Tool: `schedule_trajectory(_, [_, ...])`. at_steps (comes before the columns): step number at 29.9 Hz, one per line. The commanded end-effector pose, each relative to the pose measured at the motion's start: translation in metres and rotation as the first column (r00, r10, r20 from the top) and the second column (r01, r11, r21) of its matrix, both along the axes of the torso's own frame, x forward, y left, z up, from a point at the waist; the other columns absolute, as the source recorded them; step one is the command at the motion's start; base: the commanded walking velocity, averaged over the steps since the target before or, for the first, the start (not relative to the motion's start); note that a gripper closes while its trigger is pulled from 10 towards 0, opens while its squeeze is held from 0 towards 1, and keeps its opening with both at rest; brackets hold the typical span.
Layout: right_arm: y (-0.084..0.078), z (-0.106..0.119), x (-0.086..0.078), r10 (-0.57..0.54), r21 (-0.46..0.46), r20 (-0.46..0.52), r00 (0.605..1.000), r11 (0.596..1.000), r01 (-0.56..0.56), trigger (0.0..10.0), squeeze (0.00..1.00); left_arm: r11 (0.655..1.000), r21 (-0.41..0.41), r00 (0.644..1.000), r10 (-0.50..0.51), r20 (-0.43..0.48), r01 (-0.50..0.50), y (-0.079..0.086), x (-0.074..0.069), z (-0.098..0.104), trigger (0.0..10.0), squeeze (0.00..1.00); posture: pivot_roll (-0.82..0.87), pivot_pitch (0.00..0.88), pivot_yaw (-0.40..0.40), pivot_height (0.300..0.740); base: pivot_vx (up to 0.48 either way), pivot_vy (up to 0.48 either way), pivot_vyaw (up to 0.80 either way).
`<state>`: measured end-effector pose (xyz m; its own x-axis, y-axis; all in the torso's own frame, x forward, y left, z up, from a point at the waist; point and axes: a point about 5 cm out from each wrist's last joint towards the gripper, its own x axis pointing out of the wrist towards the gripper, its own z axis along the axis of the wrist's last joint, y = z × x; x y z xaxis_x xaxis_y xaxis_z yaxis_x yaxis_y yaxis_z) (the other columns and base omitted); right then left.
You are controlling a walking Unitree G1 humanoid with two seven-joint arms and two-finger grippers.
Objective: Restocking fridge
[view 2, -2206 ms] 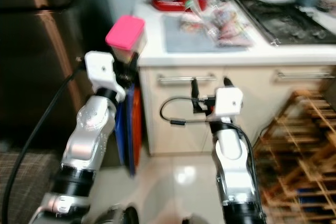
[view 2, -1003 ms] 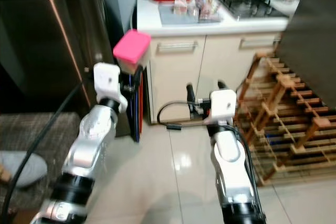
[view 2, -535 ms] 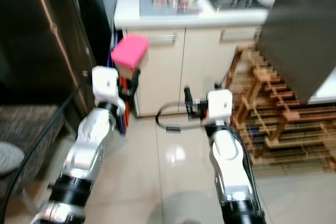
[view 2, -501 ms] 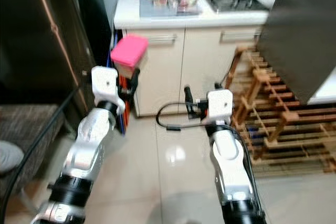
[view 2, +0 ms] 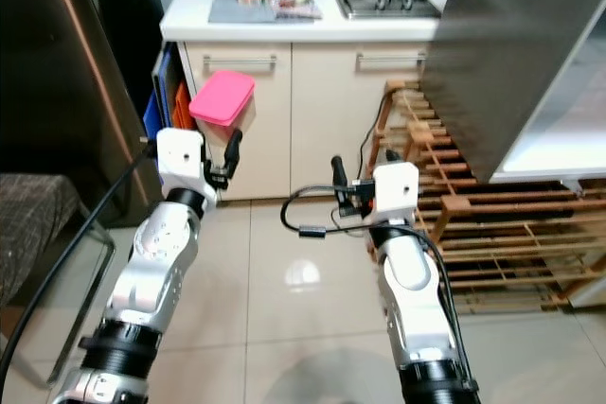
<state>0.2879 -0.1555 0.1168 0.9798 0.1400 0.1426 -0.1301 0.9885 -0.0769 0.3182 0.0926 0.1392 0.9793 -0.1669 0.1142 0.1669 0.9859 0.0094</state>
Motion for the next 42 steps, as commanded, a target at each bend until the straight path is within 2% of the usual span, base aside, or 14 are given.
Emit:
schedule_trajectory(1, [0.000,0.003,0.001,-0.005,0.007,0.009,1.000,1.000,0.004,10.0,0.00,1.000,0.011,1.000,-0.009,0.027,0.009,-0.001,0.001,0.006,10.0,0.00,-0.15,0.000,0.043,0.740,0.000,-0.465,0.00])
schedule_trajectory(7, [-0.001,0.000,0.000,-0.009,0.005,0.002,1.000,1.000,0.009,10.0,0.00,1.000,-0.017,1.000,-0.016,0.019,0.016,-0.001,0.001,0.004,10.0,0.00,-0.15,0.000,0.050,0.740,0.000,-0.460,0.00])
schedule_trajectory(19, [-0.002,-0.007,-0.005,-0.009,-0.001,-0.016,1.000,1.000,0.009,10.0,0.00,1.000,0.005,1.000,0.004,-0.008,-0.004,0.003,0.005,-0.005,10.0,0.00,-0.15,0.000,0.054,0.740,0.258,-0.402,0.00])
schedule_trajectory(25, [0.006,-0.014,-0.011,0.018,-0.002,-0.035,0.999,1.000,-0.019,10.0,0.00,1.000,0.012,1.000,0.005,-0.011,-0.005,0.002,0.007,-0.007,10.0,0.00,-0.15,0.000,0.055,0.740,0.259,-0.401,0.00])
schedule_trajectory(31, [0.006,-0.016,-0.010,0.019,-0.003,-0.041,0.999,1.000,-0.019,10.0,0.00,1.000,0.017,1.000,-0.010,-0.003,0.010,0.001,0.007,-0.008,10.0,0.00,-0.15,0.000,0.057,0.740,0.173,-0.405,0.00])
schedule_trajectory(34, [0.004,-0.016,-0.010,0.016,-0.003,-0.041,0.999,1.000,-0.016,10.0,0.00,0.999,-0.005,0.999,-0.049,0.003,0.049,-0.003,0.005,-0.007,10.0,0.00,-0.15,0.000,0.057,0.740,0.000,-0.424,0.00])
schedule_trajectory(36, [0.002,-0.016,-0.010,0.013,-0.006,-0.042,0.999,1.000,-0.014,10.0,0.00,0.992,-0.002,0.992,-0.122,0.021,0.123,-0.009,-0.003,-0.008,10.0,0.00,-0.15,0.000,0.057,0.740,0.000,-0.431,0.00])
schedule_trajectory(40, [0.002,-0.017,-0.012,0.015,-0.008,-0.044,0.999,1.000,-0.015,10.0,0.00,0.986,-0.008,0.985,-0.164,0.045,0.165,-0.011,-0.010,-0.007,10.0,0.00,-0.15,0.000,0.058,0.740,0.000,-0.432,0.00])
schedule_trajectory(42, [0.001,-0.018,-0.013,0.017,-0.010,-0.046,0.999,1.000,-0.017,10.0,0.00,0.974,-0.006,0.971,-0.225,0.084,0.227,-0.013,-0.016,-0.003,10.0,0.00,-0.16,0.000,0.056,0.740,0.000,-0.461,0.00])
